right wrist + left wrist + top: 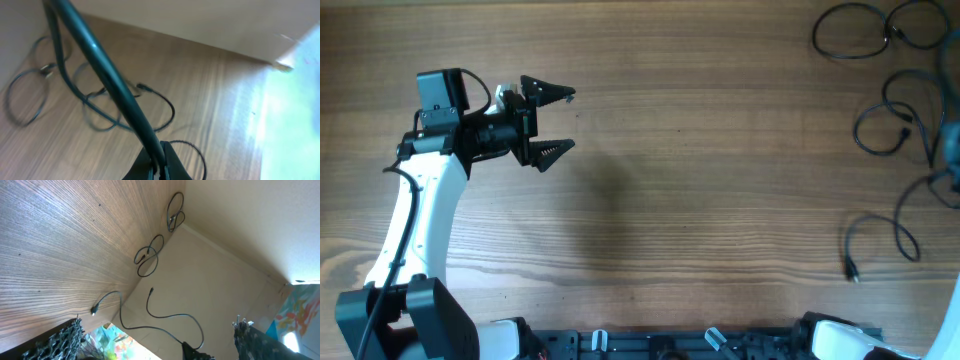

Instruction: Untangle cables

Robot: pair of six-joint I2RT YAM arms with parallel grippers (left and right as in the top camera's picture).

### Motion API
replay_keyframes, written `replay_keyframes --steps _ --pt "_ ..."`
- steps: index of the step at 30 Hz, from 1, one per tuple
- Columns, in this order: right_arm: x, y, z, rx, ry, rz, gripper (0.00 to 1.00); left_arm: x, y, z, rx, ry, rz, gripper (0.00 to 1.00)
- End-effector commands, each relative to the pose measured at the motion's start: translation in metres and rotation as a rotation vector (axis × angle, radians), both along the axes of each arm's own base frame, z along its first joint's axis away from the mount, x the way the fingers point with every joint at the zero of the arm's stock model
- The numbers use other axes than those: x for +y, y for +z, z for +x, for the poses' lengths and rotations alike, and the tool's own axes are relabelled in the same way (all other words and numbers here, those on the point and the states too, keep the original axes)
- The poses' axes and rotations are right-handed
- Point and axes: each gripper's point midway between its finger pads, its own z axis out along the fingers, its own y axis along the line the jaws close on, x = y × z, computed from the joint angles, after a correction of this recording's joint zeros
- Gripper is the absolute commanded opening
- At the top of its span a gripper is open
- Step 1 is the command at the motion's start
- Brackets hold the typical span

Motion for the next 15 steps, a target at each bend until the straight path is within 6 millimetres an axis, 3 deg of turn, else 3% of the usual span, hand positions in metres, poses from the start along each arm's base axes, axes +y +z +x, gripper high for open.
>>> replay_keyframes --steps 1,5,15 --pt "-0.023 -0.012 -0.012 -0.009 -0.118 0.056 0.04 -0.001 -0.001 0.001 -0.021 -0.012 0.012 1.0" --pt "-0.052 -0.048 -0.018 0.045 -0.27 0.102 0.04 0.0 -0.002 0.001 -0.02 -0.009 0.017 1.0" --pt "-0.081 -0.137 -0.017 0.247 -0.446 0.282 0.07 0.001 -0.004 0.002 -0.018 -0.001 0.03 1.0"
